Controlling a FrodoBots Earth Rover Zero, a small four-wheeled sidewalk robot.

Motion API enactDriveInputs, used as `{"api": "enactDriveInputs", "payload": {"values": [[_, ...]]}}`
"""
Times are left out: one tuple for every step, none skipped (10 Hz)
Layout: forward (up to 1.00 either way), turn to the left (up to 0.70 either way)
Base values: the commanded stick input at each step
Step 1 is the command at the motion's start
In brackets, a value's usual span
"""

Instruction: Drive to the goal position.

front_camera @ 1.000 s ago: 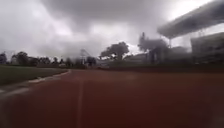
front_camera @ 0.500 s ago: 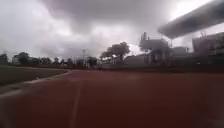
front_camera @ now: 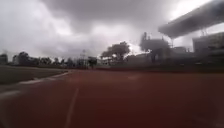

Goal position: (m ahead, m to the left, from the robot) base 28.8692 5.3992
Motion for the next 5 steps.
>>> {"api": "enactDriveInputs", "payload": {"values": [[0.50, 0.00], [0.50, 0.00], [0.50, 0.00], [0.50, 0.00], [0.50, 0.00]]}}
